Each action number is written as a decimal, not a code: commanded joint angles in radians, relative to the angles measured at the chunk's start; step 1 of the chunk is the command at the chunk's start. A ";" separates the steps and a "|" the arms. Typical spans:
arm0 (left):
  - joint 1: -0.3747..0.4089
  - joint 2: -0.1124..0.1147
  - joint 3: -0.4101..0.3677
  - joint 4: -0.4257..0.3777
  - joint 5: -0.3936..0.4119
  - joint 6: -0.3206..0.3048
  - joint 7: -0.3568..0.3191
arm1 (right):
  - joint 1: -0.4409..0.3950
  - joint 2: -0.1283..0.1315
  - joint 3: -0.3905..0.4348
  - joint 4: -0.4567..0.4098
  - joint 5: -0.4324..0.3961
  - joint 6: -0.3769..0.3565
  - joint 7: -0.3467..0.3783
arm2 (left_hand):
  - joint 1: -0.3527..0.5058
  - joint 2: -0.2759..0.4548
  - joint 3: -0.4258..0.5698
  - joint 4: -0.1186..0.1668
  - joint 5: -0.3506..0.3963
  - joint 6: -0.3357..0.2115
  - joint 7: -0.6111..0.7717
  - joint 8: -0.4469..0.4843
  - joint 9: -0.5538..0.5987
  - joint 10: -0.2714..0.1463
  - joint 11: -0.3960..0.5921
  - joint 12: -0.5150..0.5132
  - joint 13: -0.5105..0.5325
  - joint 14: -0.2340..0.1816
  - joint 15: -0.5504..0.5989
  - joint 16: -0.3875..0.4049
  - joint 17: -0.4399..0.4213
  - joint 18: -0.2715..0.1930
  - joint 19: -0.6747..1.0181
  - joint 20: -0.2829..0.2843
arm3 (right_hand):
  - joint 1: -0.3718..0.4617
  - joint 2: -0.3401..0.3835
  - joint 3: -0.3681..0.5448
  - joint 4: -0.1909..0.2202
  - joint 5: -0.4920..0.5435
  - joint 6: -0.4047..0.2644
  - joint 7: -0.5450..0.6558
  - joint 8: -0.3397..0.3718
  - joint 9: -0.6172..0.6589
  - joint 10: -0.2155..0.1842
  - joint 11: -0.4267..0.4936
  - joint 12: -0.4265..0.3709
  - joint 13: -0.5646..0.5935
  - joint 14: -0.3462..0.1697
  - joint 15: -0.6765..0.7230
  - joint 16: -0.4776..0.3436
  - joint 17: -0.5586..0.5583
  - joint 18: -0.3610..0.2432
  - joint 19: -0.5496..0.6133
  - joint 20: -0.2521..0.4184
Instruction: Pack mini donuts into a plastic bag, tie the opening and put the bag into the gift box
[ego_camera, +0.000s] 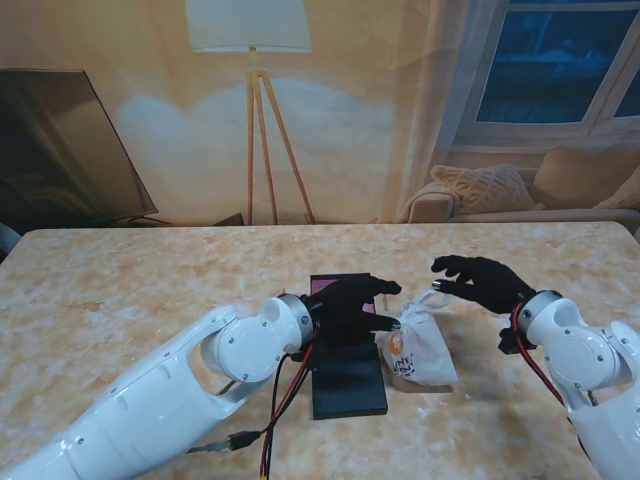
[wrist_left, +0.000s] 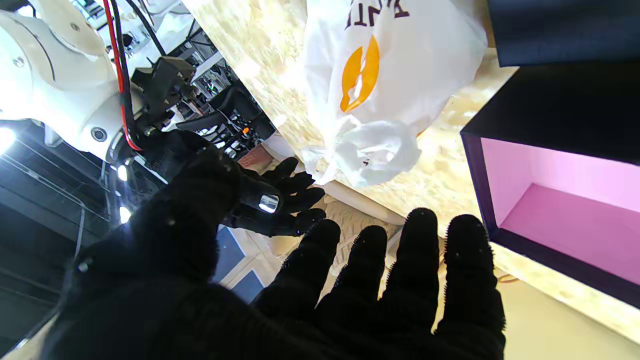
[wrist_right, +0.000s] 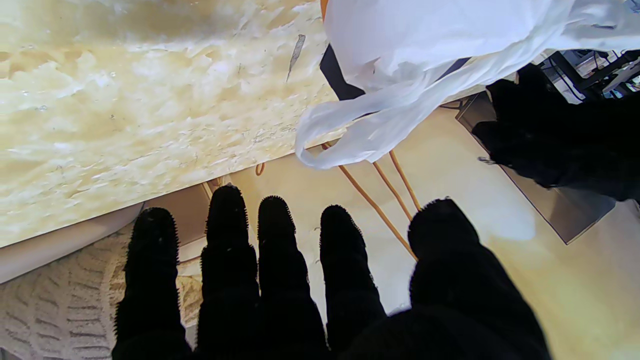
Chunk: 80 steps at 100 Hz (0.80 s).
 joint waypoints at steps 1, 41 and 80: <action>-0.012 -0.025 0.011 0.006 -0.023 0.010 -0.012 | -0.014 -0.010 0.002 0.001 -0.008 0.000 0.000 | -0.020 0.009 -0.010 0.018 -0.027 0.015 0.008 0.009 -0.032 0.007 -0.011 0.009 -0.030 -0.005 -0.009 -0.015 -0.014 -0.024 -0.008 -0.022 | 0.027 0.028 -0.015 0.024 0.010 0.011 0.003 0.000 0.007 0.009 0.012 0.010 0.012 0.005 0.005 0.027 0.002 0.004 0.018 -0.007; -0.092 -0.062 0.115 0.121 -0.054 0.021 -0.003 | -0.034 -0.018 0.013 -0.002 -0.040 0.008 -0.051 | -0.029 -0.143 0.209 -0.003 -0.025 -0.012 0.005 0.011 -0.061 -0.004 0.004 0.014 -0.025 -0.025 -0.002 -0.016 -0.003 -0.019 0.000 -0.007 | 0.073 0.036 -0.042 0.026 0.022 0.010 0.012 0.010 0.007 0.012 0.031 0.014 0.011 0.008 0.023 0.030 0.007 0.002 0.032 -0.008; -0.105 -0.088 0.168 0.191 -0.035 -0.026 0.039 | -0.039 -0.021 0.013 -0.005 -0.041 0.017 -0.064 | 0.007 -0.347 0.434 -0.049 0.014 -0.110 0.042 0.007 0.042 -0.055 0.175 0.123 0.162 -0.061 0.234 0.157 0.137 -0.047 0.192 0.019 | 0.099 0.044 -0.068 0.028 0.027 0.013 0.014 0.014 0.009 0.012 0.039 0.013 0.012 0.009 0.032 0.029 0.008 0.000 0.037 -0.012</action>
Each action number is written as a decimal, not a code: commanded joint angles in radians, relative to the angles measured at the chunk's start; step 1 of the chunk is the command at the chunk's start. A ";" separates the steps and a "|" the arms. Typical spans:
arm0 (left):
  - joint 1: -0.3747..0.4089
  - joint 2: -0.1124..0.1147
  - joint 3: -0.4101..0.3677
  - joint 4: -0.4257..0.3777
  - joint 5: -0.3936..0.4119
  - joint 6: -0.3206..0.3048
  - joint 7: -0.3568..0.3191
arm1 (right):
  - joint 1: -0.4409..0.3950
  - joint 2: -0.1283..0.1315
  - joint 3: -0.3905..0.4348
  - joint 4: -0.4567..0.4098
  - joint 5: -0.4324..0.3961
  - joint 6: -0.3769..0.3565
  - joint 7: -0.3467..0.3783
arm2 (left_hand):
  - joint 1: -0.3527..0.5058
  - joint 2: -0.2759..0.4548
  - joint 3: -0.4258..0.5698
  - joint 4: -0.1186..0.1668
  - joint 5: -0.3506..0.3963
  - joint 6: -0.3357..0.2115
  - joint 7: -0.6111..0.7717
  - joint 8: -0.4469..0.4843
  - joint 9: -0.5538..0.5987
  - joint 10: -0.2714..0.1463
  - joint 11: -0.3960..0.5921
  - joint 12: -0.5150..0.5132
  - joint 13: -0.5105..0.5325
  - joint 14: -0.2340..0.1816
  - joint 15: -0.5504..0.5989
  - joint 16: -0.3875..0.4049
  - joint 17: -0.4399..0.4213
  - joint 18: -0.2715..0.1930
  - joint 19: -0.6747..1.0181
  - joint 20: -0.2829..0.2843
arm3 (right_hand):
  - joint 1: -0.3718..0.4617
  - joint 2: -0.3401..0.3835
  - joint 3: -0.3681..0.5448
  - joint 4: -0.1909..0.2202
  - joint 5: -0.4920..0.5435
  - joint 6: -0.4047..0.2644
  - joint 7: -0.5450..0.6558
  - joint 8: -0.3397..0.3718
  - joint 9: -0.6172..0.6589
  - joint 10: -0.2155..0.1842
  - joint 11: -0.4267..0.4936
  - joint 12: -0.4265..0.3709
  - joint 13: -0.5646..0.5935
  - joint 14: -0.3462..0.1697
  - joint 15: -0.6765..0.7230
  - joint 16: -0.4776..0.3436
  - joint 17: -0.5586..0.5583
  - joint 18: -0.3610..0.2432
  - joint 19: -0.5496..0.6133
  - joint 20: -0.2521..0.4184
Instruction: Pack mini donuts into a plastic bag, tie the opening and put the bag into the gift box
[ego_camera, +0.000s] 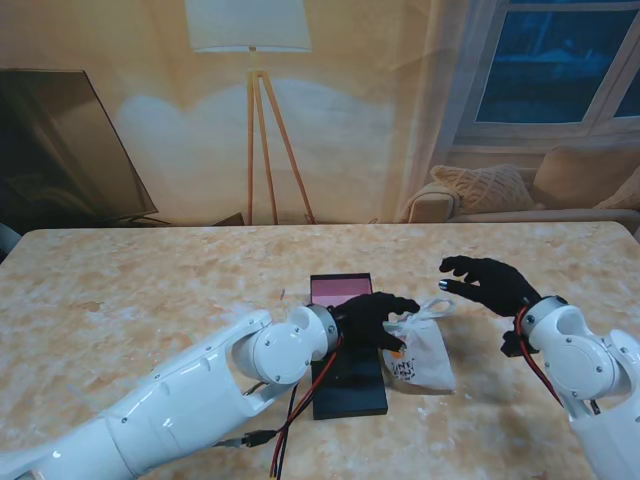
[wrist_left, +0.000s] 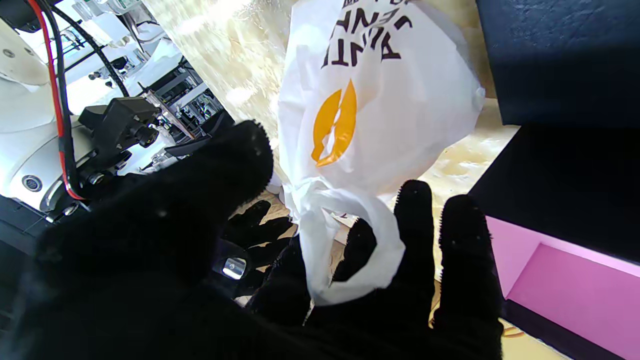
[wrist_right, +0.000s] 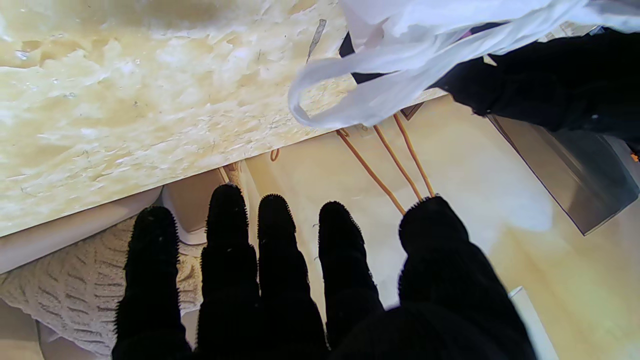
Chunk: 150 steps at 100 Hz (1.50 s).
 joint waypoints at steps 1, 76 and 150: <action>-0.001 -0.012 0.011 0.008 0.005 -0.008 -0.013 | -0.006 -0.009 -0.004 -0.001 0.000 0.007 0.010 | 0.003 -0.045 0.039 -0.024 0.013 -0.023 0.030 0.007 0.018 -0.017 0.021 0.023 0.027 -0.023 0.040 0.040 0.011 -0.024 0.038 0.020 | 0.025 0.035 -0.016 0.026 0.001 0.005 0.003 0.014 0.009 0.012 0.005 0.005 0.011 0.008 0.013 0.027 -0.002 0.000 0.020 -0.012; -0.036 -0.060 0.098 0.107 0.061 -0.050 0.049 | -0.012 -0.015 0.007 0.002 -0.011 0.007 -0.029 | 0.076 -0.159 0.132 -0.042 0.063 -0.098 0.257 0.031 0.107 -0.131 0.376 0.373 0.209 -0.210 0.389 0.376 0.204 -0.149 0.250 0.076 | 0.055 0.041 -0.050 0.029 0.000 0.009 0.002 0.020 0.011 0.010 0.025 0.011 0.015 0.005 0.037 0.034 0.002 -0.003 0.032 -0.013; -0.033 -0.112 0.118 0.167 0.028 0.023 0.101 | -0.012 -0.017 0.016 0.001 -0.007 0.001 -0.035 | 0.169 -0.138 0.042 -0.126 0.199 -0.269 0.791 0.267 0.301 -0.218 0.546 0.592 0.388 -0.302 0.590 0.427 0.349 -0.158 0.375 0.062 | 0.077 0.038 -0.067 0.031 0.023 0.004 0.015 0.029 0.021 0.007 0.043 0.016 0.025 0.002 0.058 0.039 0.013 -0.004 0.043 -0.013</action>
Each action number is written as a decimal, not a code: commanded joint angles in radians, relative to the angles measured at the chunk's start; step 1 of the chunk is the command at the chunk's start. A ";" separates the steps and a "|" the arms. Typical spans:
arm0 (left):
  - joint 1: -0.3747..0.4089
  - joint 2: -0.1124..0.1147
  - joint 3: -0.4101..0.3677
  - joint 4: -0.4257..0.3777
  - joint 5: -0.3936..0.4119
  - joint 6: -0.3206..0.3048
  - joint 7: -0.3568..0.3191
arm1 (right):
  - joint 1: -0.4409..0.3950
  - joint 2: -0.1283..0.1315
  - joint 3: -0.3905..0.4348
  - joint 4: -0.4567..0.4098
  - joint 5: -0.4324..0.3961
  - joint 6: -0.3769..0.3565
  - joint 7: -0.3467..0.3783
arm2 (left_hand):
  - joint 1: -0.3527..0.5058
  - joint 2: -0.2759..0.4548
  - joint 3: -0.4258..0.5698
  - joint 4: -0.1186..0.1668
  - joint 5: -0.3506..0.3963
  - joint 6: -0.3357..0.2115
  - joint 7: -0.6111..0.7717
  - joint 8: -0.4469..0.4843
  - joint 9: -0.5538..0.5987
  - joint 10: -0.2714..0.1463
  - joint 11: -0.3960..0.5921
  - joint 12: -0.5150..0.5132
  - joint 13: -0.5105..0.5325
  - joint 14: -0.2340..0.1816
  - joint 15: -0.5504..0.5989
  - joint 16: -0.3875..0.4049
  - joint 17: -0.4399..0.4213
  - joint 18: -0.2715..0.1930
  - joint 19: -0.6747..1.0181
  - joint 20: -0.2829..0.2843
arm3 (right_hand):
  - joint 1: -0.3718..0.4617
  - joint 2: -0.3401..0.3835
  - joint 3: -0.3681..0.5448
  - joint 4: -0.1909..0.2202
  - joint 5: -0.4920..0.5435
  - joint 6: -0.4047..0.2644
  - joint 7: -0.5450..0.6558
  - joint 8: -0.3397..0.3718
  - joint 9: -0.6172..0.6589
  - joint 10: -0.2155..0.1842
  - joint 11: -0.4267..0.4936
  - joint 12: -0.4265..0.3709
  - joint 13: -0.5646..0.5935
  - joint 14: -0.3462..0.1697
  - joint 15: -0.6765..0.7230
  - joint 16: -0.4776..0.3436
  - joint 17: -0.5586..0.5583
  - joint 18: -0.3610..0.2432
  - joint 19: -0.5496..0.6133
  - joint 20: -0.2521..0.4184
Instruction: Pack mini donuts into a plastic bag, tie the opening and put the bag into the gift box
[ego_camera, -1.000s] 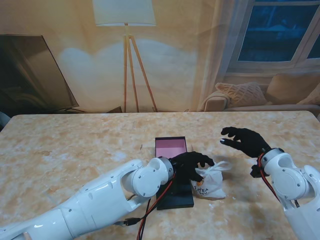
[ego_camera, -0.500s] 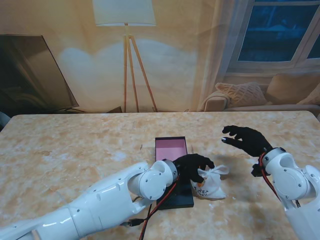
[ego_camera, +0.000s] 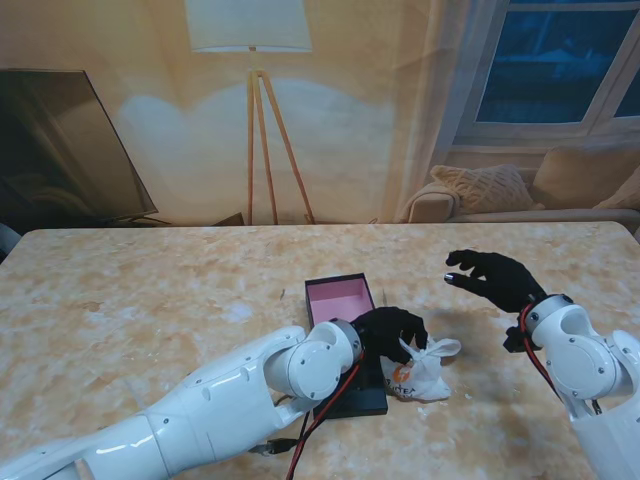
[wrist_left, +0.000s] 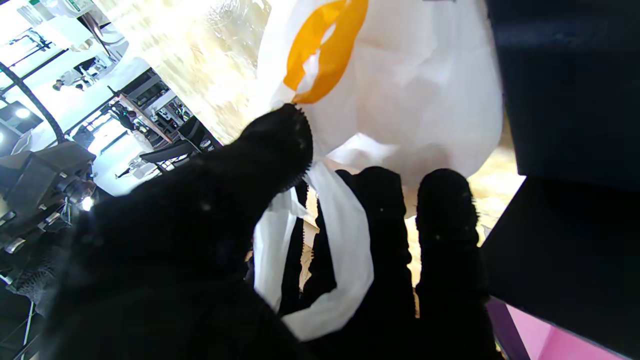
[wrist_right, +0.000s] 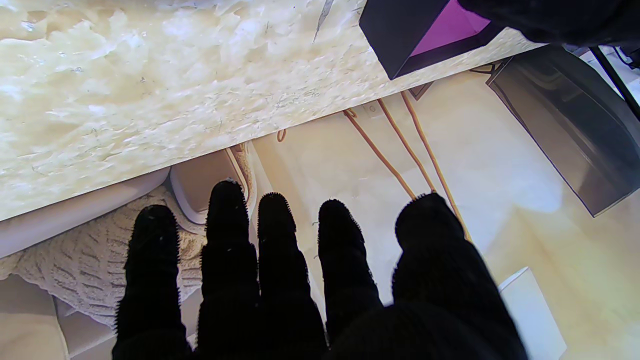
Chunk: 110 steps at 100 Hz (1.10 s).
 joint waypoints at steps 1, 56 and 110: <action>0.006 -0.005 0.005 0.005 -0.005 0.005 -0.019 | -0.010 -0.008 0.000 -0.003 0.001 -0.004 0.011 | 0.007 -0.023 -0.006 -0.019 0.001 -0.049 0.087 0.037 0.008 -0.017 0.018 0.013 0.015 -0.032 0.017 -0.002 0.008 0.016 0.025 -0.001 | 0.028 0.038 -0.017 0.029 0.011 0.002 0.010 0.016 0.020 0.007 0.015 0.015 0.014 0.002 0.013 0.028 0.004 -0.004 0.023 -0.013; 0.023 -0.005 -0.011 -0.010 -0.042 0.017 -0.019 | -0.011 -0.008 0.005 -0.002 -0.001 -0.009 0.007 | 0.075 0.107 -0.236 -0.014 0.031 -0.071 0.172 -0.038 -0.022 0.026 -0.063 -0.015 -0.048 0.064 -0.044 -0.016 -0.082 0.071 -0.021 0.029 | 0.039 0.043 -0.028 0.029 0.011 0.000 0.014 0.019 0.021 0.006 0.017 0.014 0.013 0.001 0.017 0.028 0.001 -0.001 0.027 -0.013; 0.039 0.009 -0.024 -0.048 -0.047 -0.002 -0.023 | -0.018 -0.010 0.013 -0.007 -0.003 -0.014 -0.005 | 0.138 0.240 -0.277 0.040 0.073 -0.045 0.210 0.017 0.128 0.047 -0.329 -0.091 0.009 0.158 -0.203 -0.139 -0.041 0.105 -0.045 0.014 | 0.043 0.049 -0.039 0.030 0.016 0.003 0.013 0.018 0.029 0.001 0.023 0.017 0.018 -0.001 0.025 0.031 0.003 -0.001 0.030 -0.011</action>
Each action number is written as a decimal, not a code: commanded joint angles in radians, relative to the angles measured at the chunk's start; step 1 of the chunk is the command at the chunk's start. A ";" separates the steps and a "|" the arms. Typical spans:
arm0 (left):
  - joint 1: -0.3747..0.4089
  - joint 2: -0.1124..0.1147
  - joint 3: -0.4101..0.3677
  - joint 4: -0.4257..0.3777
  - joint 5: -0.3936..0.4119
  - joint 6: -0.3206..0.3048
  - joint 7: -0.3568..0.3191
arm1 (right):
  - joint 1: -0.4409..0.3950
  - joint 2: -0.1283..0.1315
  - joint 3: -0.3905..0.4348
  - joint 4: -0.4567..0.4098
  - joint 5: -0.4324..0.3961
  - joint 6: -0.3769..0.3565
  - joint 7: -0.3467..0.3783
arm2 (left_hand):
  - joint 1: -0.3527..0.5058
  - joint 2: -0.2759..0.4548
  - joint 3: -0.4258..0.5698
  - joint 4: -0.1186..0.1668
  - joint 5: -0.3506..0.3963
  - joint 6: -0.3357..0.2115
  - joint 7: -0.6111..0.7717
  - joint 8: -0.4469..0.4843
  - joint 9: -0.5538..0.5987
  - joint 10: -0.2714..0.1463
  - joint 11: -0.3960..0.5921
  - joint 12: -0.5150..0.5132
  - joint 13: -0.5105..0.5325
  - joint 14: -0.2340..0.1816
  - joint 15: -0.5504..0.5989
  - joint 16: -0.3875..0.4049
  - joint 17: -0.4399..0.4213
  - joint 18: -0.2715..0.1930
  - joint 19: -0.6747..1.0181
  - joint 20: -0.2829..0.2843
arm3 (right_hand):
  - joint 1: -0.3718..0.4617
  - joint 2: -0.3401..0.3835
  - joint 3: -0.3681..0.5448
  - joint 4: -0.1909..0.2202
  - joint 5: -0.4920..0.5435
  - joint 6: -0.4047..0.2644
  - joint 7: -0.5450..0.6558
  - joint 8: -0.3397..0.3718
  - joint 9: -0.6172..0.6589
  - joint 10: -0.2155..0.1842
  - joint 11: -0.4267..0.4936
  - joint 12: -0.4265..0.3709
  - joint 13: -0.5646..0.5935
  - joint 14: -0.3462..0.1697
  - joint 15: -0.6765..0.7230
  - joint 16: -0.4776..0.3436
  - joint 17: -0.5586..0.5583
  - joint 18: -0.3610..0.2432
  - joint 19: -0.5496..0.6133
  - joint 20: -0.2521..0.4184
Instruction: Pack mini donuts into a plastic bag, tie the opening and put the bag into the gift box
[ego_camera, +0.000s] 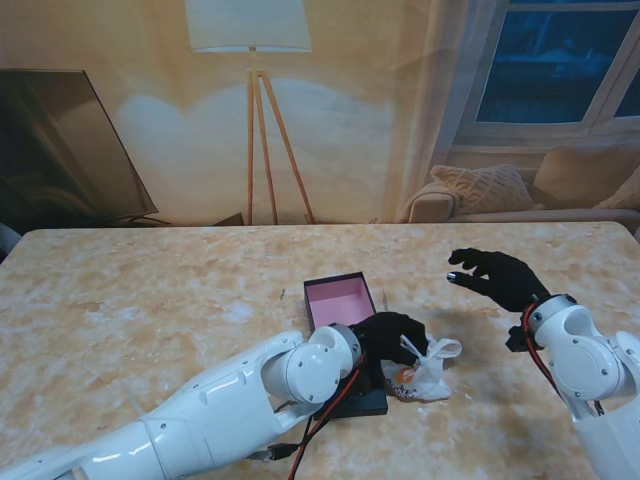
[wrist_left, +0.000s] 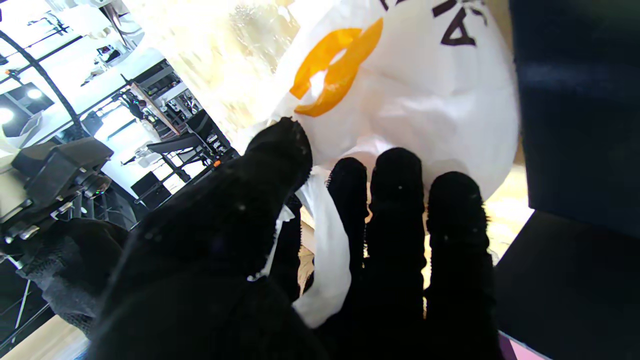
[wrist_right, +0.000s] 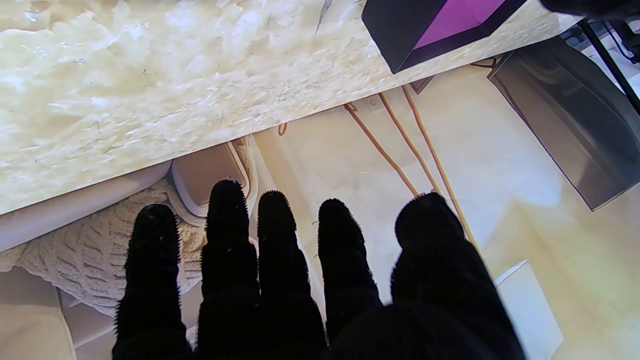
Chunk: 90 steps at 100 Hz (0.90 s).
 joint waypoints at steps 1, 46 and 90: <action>0.011 0.005 -0.006 -0.028 0.005 -0.004 -0.015 | -0.012 -0.009 0.000 -0.005 -0.003 -0.004 0.007 | 0.018 0.031 0.038 0.024 0.000 -0.004 0.058 0.046 0.040 0.014 -0.046 -0.033 0.033 0.013 -0.027 -0.036 0.027 0.012 -0.003 0.001 | 0.030 0.037 -0.015 0.023 0.015 0.002 0.001 0.008 0.018 0.002 0.009 0.012 0.019 -0.001 0.011 0.030 0.000 -0.001 0.021 -0.011; 0.089 0.062 -0.102 -0.230 -0.033 0.055 -0.043 | -0.015 -0.011 0.005 -0.011 -0.002 0.001 -0.002 | 0.047 0.073 0.044 0.039 -0.039 0.083 0.063 0.155 0.064 0.099 -0.028 -0.091 0.090 0.004 -0.034 -0.062 0.091 0.048 0.006 -0.015 | 0.037 0.044 -0.022 0.023 0.014 0.006 0.002 0.010 0.018 0.001 0.017 0.016 0.019 -0.001 0.020 0.034 0.002 -0.003 0.024 -0.011; 0.105 0.100 -0.199 -0.389 -0.083 0.126 -0.095 | -0.010 -0.012 0.004 -0.011 0.008 0.012 -0.002 | 0.085 0.110 -0.019 0.047 -0.063 0.124 0.055 0.215 0.053 0.114 -0.010 -0.072 0.087 0.002 -0.033 -0.057 0.089 0.056 0.002 -0.015 | 0.043 0.049 -0.032 0.024 0.016 0.010 -0.001 0.011 0.019 0.003 0.022 0.018 0.020 -0.001 0.023 0.034 0.004 -0.004 0.027 -0.011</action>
